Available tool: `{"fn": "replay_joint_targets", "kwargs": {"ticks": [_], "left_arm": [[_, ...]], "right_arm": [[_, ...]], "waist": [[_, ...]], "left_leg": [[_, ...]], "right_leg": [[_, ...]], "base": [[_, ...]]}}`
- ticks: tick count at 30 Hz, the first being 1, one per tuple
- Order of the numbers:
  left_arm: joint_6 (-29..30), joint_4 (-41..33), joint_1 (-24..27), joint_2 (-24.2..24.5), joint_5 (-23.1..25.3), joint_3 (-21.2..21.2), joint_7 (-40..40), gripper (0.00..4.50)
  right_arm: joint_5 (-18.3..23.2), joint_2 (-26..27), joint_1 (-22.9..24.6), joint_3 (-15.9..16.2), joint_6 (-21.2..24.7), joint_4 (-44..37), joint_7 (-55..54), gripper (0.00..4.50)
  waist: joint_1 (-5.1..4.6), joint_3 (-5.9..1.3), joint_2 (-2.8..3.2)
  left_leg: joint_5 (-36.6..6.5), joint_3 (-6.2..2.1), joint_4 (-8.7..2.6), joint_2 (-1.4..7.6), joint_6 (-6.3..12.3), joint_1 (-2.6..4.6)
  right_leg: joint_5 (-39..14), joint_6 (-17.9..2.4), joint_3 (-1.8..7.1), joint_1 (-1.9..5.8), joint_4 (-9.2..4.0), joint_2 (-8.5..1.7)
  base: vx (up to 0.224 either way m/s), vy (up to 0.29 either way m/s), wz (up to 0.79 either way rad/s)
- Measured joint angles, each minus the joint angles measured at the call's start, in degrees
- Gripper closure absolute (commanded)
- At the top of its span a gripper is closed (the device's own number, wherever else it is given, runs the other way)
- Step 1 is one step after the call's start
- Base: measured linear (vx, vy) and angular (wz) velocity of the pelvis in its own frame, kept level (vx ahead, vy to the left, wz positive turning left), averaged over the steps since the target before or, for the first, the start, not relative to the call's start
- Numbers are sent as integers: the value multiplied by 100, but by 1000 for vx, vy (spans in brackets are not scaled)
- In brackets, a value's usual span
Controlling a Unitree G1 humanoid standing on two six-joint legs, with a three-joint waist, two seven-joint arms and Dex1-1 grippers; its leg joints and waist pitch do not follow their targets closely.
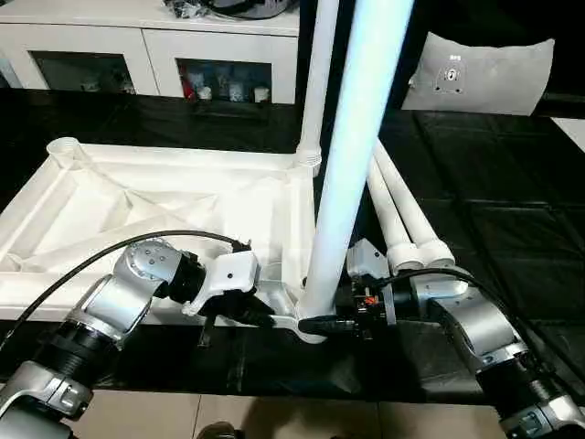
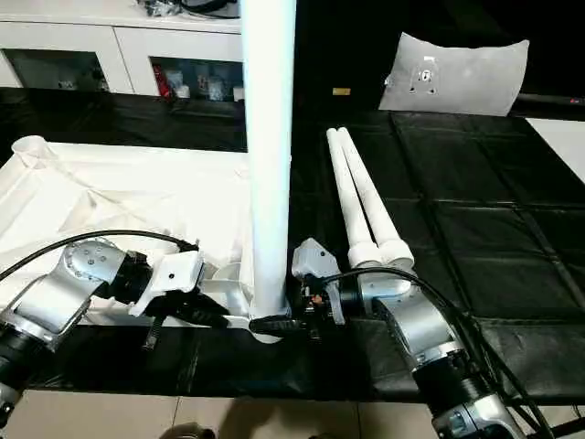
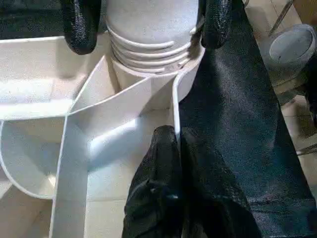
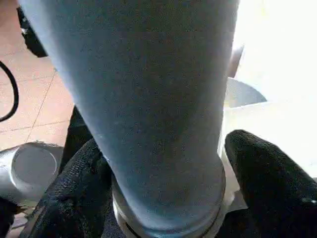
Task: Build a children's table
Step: Rotate leg to tighten
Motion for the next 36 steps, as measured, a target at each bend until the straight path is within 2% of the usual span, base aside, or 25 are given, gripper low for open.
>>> {"fn": "replay_joint_targets", "kwargs": {"ticks": [3, 6, 12, 15, 18, 23, 25, 30, 32, 36], "left_arm": [[-48, 32, -11, 2, 8, 2, 0, 450], [-50, 32, -11, 2, 7, 2, -2, 450], [93, 22, 23, -35, -20, 56, 97, 450], [345, -158, 151, -140, -23, 172, 353, 450], [748, -398, 345, -269, 28, 383, 859, 450], [1862, -934, 686, -941, 246, 793, 2225, 450], [2261, -1135, 756, -1269, 357, 878, 2760, 450], [2836, -1393, 814, -1854, 572, 972, 3735, 450], [3023, -1432, 812, -2281, 880, 992, 4347, 450], [3212, -1544, 808, -2531, 1026, 868, 4798, 450]], "right_arm": [[1, 12, -30, 34, 0, 27, 34, 152], [-1, 14, -30, 34, 0, 29, 51, 170], [2, 57, 18, 3, 0, 9, -29, 178], [15, 229, 202, -154, 53, -91, -356, 179], [-4, 550, 375, -394, 161, -108, -980, 180], [-228, 1512, 466, -952, 304, 39, -2898, 180], [-319, 1881, 424, -1147, 299, 148, -3613, 180], [-491, 2433, 129, -1388, 238, 507, -4762, 181], [-650, 2772, -118, -1572, 134, 826, -5462, 181], [-736, 2935, -260, -1638, -65, 1036, -5928, 181]], "waist": [[1, 0, 0], [0, 0, 0], [0, 0, 0], [-17, 0, 0], [-48, -1, 2], [-317, -2, 2], [-375, -2, 0], [-366, -2, 0], [-353, -2, 0], [-343, -2, -1]], "left_leg": [[0, 0, 0, 1, 0, 1], [0, 0, 0, 1, 0, 0], [0, 0, -1, 1, -1, 2], [0, 0, -1, 0, -1, 6], [1, 1, 0, 0, -1, 14], [3, 3, 2, -1, -6, 19], [3, 3, 2, -1, -6, 18], [3, 0, -8, 0, -6, 14], [3, 0, -8, -1, -6, 6], [-4, 0, -12, -4, -1, -9]], "right_leg": [[1, -1, -1, 0, 1, 0], [1, -1, 0, 0, 1, 0], [0, -1, 0, 1, 1, 0], [-10, 16, 2, 4, 0, 0], [-11, 20, 2, 4, 0, 0], [-12, 21, 3, -3, -7, 0], [-12, 21, 3, -8, -8, 0], [-12, 21, 0, -17, -7, 2], [-11, 20, 1, -22, -7, 3], [-8, 15, 2, -25, -17, 2]], "base": [[0, 0, 0], [0, 0, 0], [0, 0, 0], [0, 0, 0], [0, 0, 0], [0, 0, 0], [0, 0, 0], [0, 0, 0], [0, 0, 0], [0, 0, 0]]}}
